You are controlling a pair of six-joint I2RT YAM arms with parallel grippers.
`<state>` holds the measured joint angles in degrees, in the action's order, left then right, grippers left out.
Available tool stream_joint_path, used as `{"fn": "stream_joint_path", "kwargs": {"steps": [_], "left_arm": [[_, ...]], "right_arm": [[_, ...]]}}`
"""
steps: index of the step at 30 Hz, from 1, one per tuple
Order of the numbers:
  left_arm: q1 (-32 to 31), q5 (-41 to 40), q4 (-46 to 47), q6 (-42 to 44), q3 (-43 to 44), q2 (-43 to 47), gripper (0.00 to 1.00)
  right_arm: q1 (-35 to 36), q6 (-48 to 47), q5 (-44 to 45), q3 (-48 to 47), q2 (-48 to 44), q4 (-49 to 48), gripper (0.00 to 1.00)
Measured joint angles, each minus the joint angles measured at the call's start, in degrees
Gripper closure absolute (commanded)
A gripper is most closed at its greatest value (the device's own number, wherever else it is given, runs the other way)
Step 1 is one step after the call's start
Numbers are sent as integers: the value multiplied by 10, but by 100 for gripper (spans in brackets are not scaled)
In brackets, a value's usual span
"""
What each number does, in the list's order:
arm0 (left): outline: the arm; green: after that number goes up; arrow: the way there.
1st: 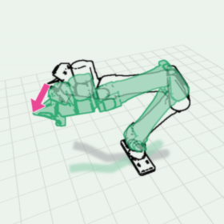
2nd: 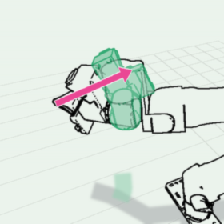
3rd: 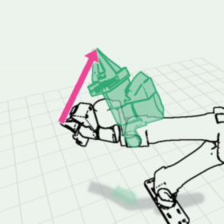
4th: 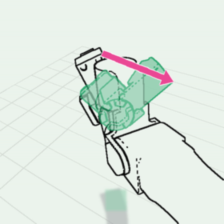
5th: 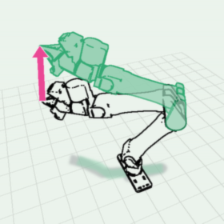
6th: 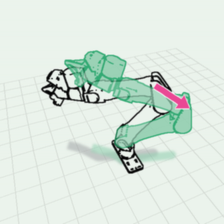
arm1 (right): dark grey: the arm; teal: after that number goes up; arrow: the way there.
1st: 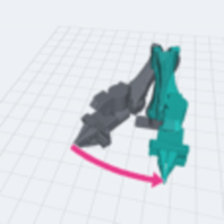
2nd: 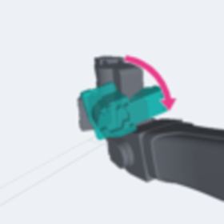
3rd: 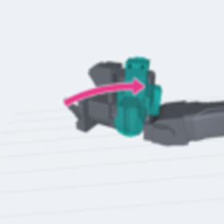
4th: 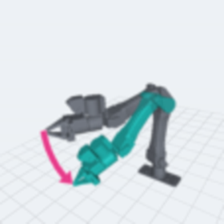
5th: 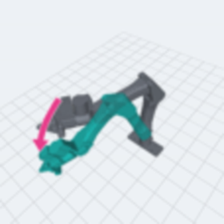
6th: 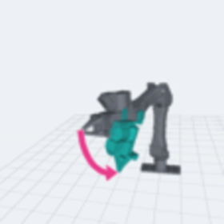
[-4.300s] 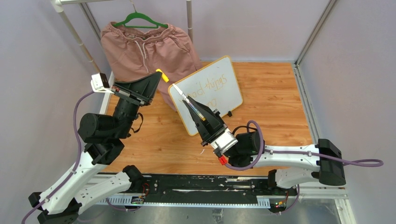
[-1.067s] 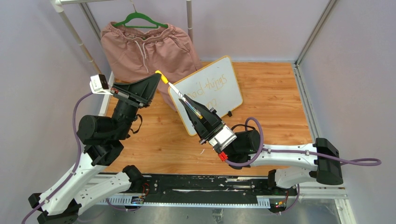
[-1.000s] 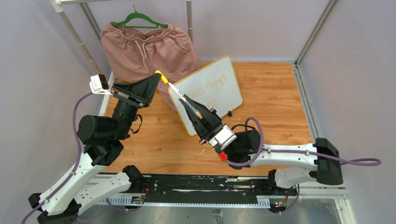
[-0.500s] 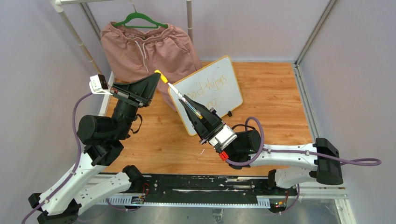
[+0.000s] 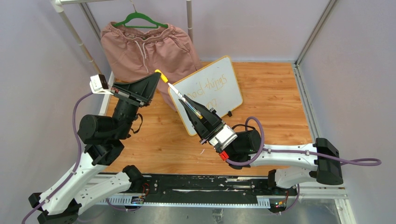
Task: Write a sentence on the whiteboard
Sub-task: Close the whiteboard marker.
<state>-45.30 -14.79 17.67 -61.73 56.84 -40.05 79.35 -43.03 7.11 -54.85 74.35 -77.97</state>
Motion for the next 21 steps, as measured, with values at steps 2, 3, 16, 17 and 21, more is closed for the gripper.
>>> {"fn": "stream_joint_path", "kwargs": {"steps": [2,3,16,17,21], "left_arm": [[0,0,0,0,0,0,100],[0,0,0,0,0,-1,100],[0,5,0,0,7,-2,100],[0,6,0,0,7,-2,100],[0,7,0,0,7,-2,100]], "right_arm": [[0,0,0,0,0,0,100],[0,0,0,0,0,0,100],[0,0,0,0,0,6,100],[0,0,0,0,0,6,100],[0,0,0,0,0,6,100]]}}
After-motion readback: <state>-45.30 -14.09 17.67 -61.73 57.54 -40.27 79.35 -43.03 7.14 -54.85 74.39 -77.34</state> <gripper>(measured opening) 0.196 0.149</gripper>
